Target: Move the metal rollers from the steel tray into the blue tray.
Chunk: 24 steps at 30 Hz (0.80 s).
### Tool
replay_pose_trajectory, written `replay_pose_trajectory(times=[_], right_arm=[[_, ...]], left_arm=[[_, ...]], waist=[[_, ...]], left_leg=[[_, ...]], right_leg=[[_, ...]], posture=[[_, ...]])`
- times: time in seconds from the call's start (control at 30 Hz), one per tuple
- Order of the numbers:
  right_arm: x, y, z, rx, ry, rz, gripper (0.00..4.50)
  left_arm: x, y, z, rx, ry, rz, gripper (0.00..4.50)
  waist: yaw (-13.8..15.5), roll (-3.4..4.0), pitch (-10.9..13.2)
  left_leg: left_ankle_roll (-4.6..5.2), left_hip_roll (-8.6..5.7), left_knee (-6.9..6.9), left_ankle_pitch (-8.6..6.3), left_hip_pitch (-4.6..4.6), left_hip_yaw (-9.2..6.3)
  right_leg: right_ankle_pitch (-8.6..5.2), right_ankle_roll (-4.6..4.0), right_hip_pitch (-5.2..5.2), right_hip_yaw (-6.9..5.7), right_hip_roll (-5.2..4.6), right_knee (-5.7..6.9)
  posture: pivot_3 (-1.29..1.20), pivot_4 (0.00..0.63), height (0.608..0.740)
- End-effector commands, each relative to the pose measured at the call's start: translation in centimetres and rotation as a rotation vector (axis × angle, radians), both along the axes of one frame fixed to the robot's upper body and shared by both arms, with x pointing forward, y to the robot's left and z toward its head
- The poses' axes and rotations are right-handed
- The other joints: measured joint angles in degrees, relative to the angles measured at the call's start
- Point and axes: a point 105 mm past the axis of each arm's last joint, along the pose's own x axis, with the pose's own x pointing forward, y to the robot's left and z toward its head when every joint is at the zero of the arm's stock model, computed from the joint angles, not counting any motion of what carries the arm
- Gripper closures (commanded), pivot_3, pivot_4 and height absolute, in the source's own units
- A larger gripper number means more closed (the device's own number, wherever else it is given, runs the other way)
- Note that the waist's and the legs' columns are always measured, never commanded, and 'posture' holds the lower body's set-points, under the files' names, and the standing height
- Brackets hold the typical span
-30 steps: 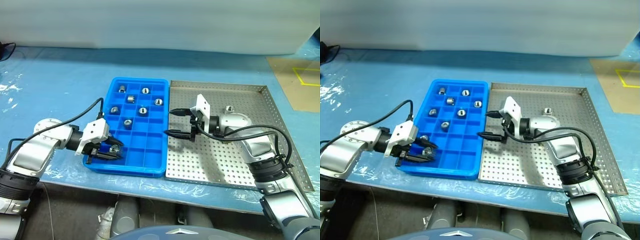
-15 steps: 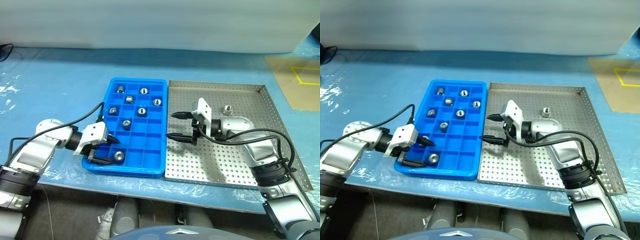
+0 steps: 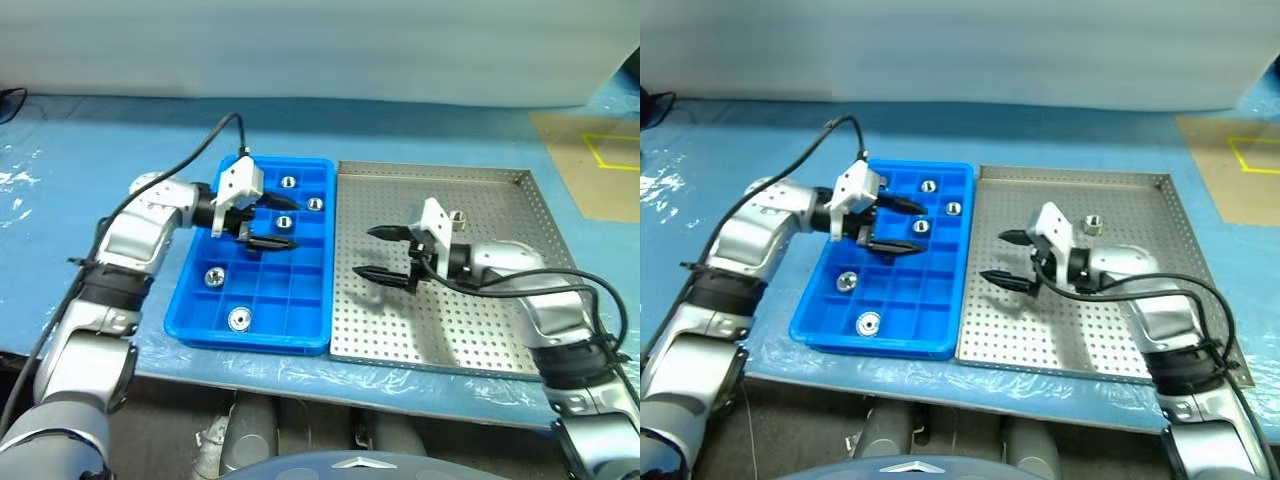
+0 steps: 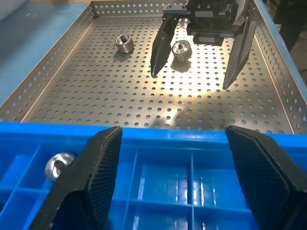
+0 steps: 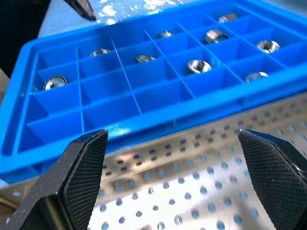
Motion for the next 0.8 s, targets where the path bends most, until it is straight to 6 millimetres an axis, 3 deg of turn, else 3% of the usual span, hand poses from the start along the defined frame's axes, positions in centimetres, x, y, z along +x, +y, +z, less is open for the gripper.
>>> replay_pose_trajectory(times=[0.03, 0.17, 0.3, 0.53, 0.8], right_arm=[[-0.3, -1.2, 1.6, 0.014, -0.071, -0.064, 0.00], [-0.4, -3.9, 1.6, 0.002, -0.113, -0.225, 0.00], [-0.7, -5.6, 1.2, 0.010, -0.139, -0.357, 0.00], [-1.1, -7.3, -1.3, -0.005, -0.102, -0.471, 0.00], [-0.2, -8.5, -4.9, -0.040, -0.050, -0.535, 0.00]], left_arm=[[1.0, -1.7, -0.8, 0.042, -0.057, -0.048, 0.85], [2.1, -5.6, -0.7, -0.025, -0.074, -0.099, 0.85], [2.0, -7.5, 0.3, -0.099, -0.039, -0.145, 0.85], [1.2, -7.5, -1.2, -0.067, -0.003, -0.206, 0.85], [0.9, -7.4, -1.2, -0.065, 0.000, -0.208, 0.85]], waist=[[-0.3, 0.00, 0.0], [-0.8, -0.02, 0.0], [-2.2, -0.03, 0.0], [-5.3, -0.02, 0.0], [-5.8, -0.02, 0.0]], left_leg=[[0.10, 0.00, 0.05, 0.02, -0.03, 0.00], [0.33, -0.02, 0.30, -0.02, -0.16, -0.01], [0.71, -0.06, 0.53, -0.26, -0.25, 0.00], [0.77, -0.04, 0.52, -0.29, -0.17, 0.02], [0.87, -0.11, 0.61, -0.35, -0.21, 0.00]], right_leg=[[0.00, 0.00, 0.00, 0.01, 0.00, -0.01], [0.01, 0.02, 0.02, 0.01, -0.05, -0.03], [0.02, 0.03, 0.03, 0.04, -0.11, -0.03], [0.02, 0.04, 0.05, 0.06, -0.03, -0.03], [0.02, 0.04, 0.13, 0.05, -0.14, -0.08]], posture=[[-0.21, 0.150, 0.740], [-0.31, 0.150, 0.740], [-0.36, 0.150, 0.740], [-0.38, 0.150, 0.740], [-0.34, 0.150, 0.740]])
